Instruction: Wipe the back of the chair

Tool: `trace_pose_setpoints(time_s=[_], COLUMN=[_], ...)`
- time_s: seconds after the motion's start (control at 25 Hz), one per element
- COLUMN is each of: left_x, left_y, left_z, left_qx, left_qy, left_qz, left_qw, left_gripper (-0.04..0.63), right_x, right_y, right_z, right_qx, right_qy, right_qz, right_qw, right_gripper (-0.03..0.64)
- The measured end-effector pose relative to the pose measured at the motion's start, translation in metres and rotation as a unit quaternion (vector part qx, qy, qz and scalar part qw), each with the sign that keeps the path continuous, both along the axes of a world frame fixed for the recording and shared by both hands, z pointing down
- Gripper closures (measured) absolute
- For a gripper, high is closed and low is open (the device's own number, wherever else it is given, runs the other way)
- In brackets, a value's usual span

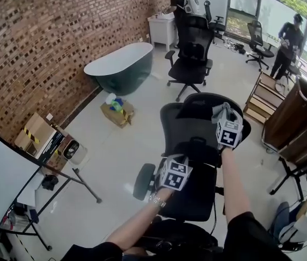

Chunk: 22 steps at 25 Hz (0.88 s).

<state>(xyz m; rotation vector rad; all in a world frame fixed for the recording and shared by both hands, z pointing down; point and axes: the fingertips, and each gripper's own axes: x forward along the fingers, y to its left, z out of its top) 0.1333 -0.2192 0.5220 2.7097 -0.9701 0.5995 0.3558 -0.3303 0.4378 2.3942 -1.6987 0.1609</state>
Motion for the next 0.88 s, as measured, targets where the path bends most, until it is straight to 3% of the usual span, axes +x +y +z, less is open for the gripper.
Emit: trace_pose_setpoints(time_s=[0.16,0.28,0.44,0.56,0.64,0.76,0.88], left_x=[0.008,0.01,0.003,-0.007,-0.013,-0.018,-0.017], left_y=[-0.002,0.0,0.0,-0.005,-0.007,-0.007,-0.007], left_z=[0.004,0.009,0.015,0.018,0.018,0.015,0.014], left_qx=[-0.013,-0.023,-0.032,-0.034,-0.035,-0.037,-0.04], left_qy=[0.009,0.015,0.015,0.009,0.007,0.006,0.005], left_qz=[-0.005,-0.008,-0.018,-0.031,-0.04,-0.053,-0.054], left_qw=[0.9999,0.9996,0.9992,0.9989,0.9985,0.9979,0.9977], left_gripper=[0.571,0.571,0.571,0.571,0.571,0.571,0.571], right_x=[0.051,0.051,-0.018,-0.097,-0.136,-0.161,-0.139], right_y=[0.043,0.06,0.038,0.0,-0.021,-0.043,-0.049], right_z=[-0.021,-0.022,-0.013,0.01,0.019,0.012,0.013], right_qx=[0.014,0.026,0.035,0.002,-0.018,-0.022,-0.039], right_qy=[0.028,0.006,-0.035,-0.053,-0.064,-0.071,-0.043], right_qz=[0.041,0.051,-0.024,-0.116,-0.151,-0.17,-0.145], right_qw=[0.999,0.998,0.998,0.992,0.986,0.983,0.988], right_gripper=[0.569,0.571,0.571,0.569,0.571,0.571,0.569])
